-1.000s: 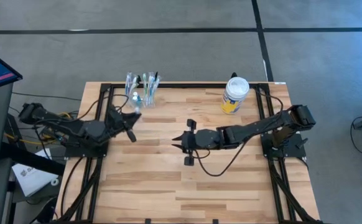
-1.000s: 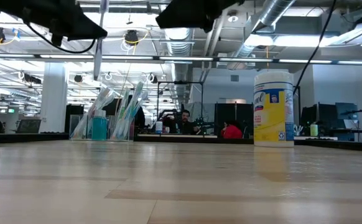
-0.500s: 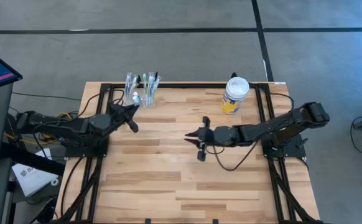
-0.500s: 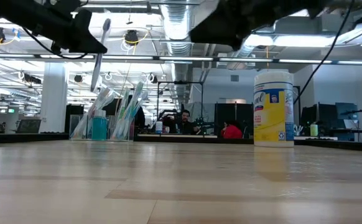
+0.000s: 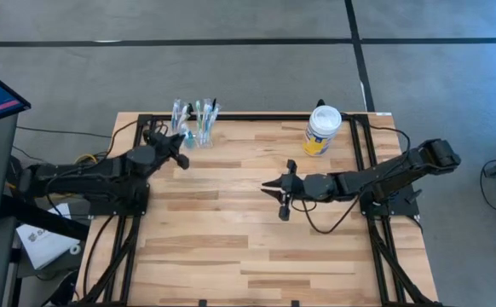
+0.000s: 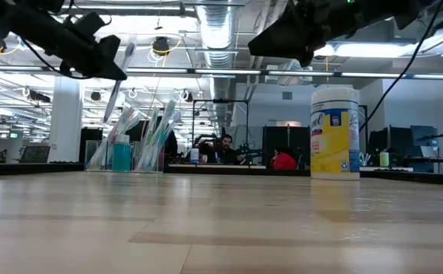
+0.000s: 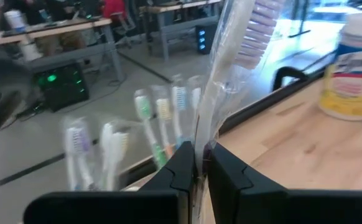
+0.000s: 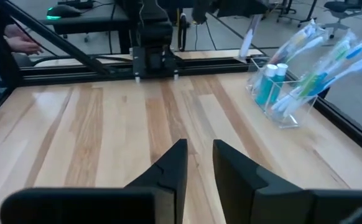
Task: Pick & Place toothbrushing station
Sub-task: Put the purple toothbrush into the transparent organizer
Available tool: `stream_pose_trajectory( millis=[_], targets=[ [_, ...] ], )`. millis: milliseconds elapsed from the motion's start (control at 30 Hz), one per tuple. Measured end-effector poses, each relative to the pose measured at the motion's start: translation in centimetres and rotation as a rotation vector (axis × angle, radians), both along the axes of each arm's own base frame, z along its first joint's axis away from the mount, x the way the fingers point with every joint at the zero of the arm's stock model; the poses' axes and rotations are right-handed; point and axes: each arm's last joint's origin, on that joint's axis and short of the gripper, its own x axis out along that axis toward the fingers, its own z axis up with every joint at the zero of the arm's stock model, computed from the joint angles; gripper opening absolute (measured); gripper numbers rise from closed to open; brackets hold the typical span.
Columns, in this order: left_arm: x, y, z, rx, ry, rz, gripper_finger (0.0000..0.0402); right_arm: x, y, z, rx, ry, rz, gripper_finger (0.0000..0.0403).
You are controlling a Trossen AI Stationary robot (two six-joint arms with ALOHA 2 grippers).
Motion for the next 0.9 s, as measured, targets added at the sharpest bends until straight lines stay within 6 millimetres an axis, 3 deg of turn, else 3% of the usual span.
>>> stream_pose_trajectory(
  millis=[533, 900],
  targets=[
    [-1.4, 3.4, -0.4, -0.078, -0.025, 0.115, 0.0015, 0.0, 0.1, 0.2, 0.004, -0.019, 0.005, 0.0067],
    [-2.4, 4.8, -2.7, -0.056, -0.094, 0.181, 0.0015, 0.1, 0.3, 0.3, -0.002, -0.033, 0.012, 0.0067]
  ],
)
